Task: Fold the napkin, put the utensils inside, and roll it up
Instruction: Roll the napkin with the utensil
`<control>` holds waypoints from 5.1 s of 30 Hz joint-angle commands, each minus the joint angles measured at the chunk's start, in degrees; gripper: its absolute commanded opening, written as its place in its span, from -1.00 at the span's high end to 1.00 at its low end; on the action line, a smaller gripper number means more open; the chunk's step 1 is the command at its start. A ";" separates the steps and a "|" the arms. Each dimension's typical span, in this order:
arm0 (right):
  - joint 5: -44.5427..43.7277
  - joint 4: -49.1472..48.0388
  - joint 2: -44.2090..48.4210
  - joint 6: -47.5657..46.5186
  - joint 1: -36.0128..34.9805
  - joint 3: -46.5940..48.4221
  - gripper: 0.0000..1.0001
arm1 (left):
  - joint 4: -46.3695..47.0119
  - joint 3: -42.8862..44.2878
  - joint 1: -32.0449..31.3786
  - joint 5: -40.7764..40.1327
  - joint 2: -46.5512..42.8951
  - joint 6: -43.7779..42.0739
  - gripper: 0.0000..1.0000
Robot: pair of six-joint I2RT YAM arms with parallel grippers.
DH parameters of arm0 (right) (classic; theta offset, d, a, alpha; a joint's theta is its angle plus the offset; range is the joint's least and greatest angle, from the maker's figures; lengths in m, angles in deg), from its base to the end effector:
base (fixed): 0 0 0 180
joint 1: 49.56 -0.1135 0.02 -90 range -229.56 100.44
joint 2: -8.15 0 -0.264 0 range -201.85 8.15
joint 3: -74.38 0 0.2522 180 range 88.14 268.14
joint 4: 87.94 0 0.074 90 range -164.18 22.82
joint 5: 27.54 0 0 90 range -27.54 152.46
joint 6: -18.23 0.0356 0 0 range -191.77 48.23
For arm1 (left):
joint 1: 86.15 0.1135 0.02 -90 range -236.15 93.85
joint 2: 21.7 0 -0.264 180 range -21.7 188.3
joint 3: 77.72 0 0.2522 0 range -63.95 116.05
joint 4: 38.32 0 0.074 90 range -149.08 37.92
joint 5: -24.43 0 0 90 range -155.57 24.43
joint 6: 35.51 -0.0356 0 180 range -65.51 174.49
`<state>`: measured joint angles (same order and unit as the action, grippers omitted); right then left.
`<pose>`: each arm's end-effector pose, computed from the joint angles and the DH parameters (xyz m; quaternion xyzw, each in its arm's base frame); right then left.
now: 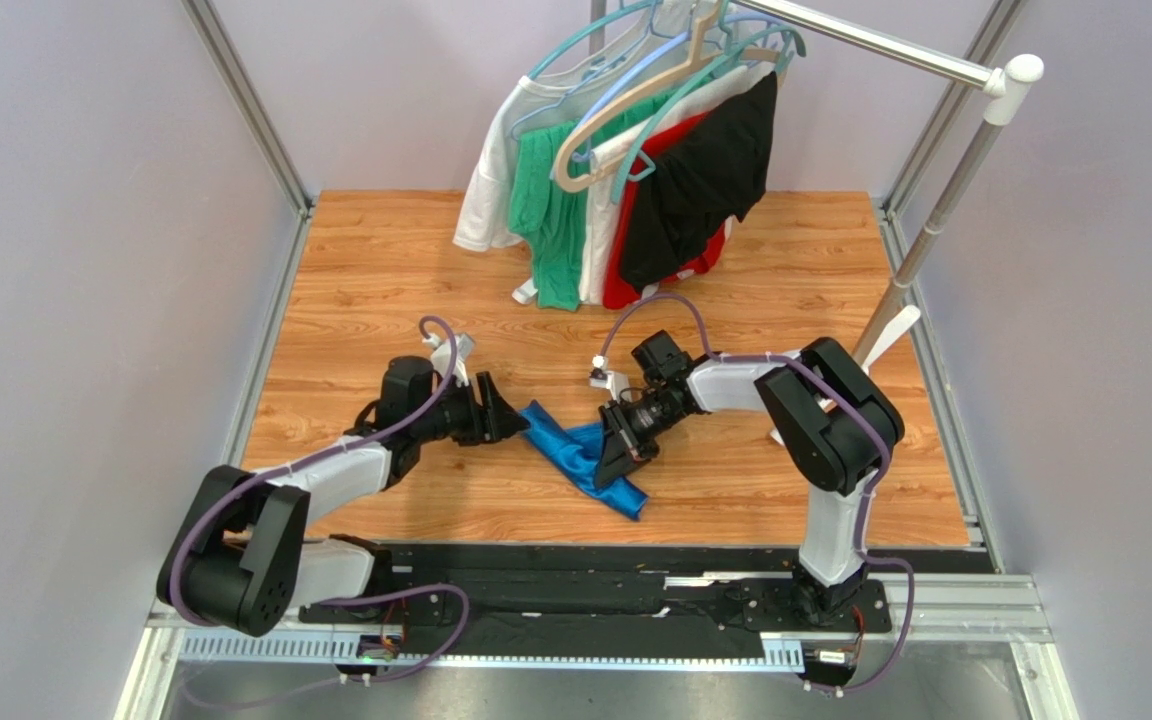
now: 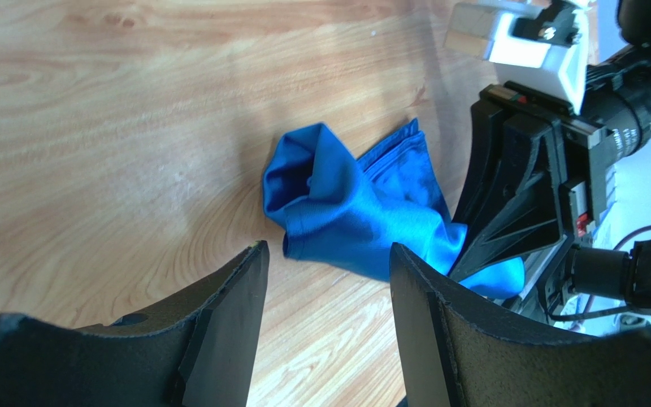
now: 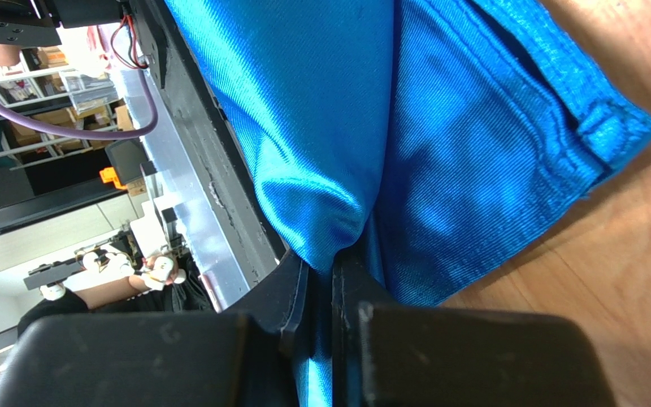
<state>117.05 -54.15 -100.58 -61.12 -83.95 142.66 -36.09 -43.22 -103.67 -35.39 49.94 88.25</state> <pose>0.2497 0.2060 0.1088 0.2426 -0.8485 -0.4663 0.0614 0.2080 -0.0844 0.1518 -0.0017 0.8645 -0.4013 0.3027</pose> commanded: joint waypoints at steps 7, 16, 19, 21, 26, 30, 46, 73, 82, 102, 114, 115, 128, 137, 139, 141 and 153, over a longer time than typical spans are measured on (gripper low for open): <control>-0.45 0.18 -2.54 -1.69 0.90 0.85 1.00 | 11.17 0.54 0.29 4.89 4.82 -1.24 -0.22; -0.36 0.18 -4.21 -1.78 1.26 1.81 1.00 | 15.04 0.80 0.12 7.88 6.59 -1.15 -0.18; -0.53 0.27 -4.65 -1.95 1.26 1.99 1.00 | 15.30 1.06 -0.23 8.15 7.46 -1.50 -0.17; -0.53 0.18 -4.74 -1.95 1.26 1.99 1.00 | 15.39 1.33 -0.67 8.67 8.77 -1.59 -0.17; -0.71 0.27 -5.09 -2.30 1.35 1.90 1.00 | 16.97 1.50 -1.38 8.85 10.71 -0.54 -0.12; -0.80 0.27 -5.44 -2.39 1.35 1.90 1.00 | 17.59 2.38 -1.64 8.76 12.12 0.26 0.24; -5.27 4.57 0.17 -3.45 1.96 3.13 -0.14 | 7.76 6.24 -1.73 6.84 10.81 -0.88 1.00; -56.65 8.45 20.23 -1.16 -19.46 7.79 -0.49 | -12.91 14.42 -2.26 3.84 13.62 -4.84 1.00; -73.91 5.54 15.39 -2.48 -31.60 7.44 -0.44 | -13.53 14.69 -2.26 4.19 14.23 -4.75 1.00; -73.22 3.52 8.27 -3.19 -35.22 5.68 -0.36 | -14.41 15.30 -2.26 4.63 14.06 -4.40 1.00; -71.48 3.35 5.98 -1.17 -33.99 4.89 0.44 | -13.18 14.87 -2.26 5.34 12.48 -3.79 1.00; -70.77 3.61 5.98 -1.25 -33.46 4.98 0.45 | -13.09 14.86 -2.26 4.99 11.69 -3.61 0.98; -50.82 2.91 8.79 2.00 -26.61 4.37 0.62 | -18.44 15.13 2.57 -5.65 -1.06 -0.62 -0.27; -34.12 -0.96 9.06 3.41 -18.52 2.70 0.69 | -11.08 9.34 4.33 -1.27 -4.75 -0.10 -0.28; -30.52 -2.01 8.88 3.41 -16.59 2.08 0.70 | -6.70 7.93 4.33 1.63 -4.32 0.60 -0.28; -26.66 -3.06 8.71 3.49 -14.58 1.47 0.71 | -3.87 6.08 4.33 3.91 -3.70 1.92 -0.29; -10.39 -10.18 4.76 3.85 -7.45 -0.73 0.74 | 10.20 3.00 4.33 8.67 5.17 5.00 -0.31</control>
<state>99.35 -60.84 -94.41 -57.86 -93.24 142.75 -33.75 -39.81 -99.45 -29.71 52.52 91.74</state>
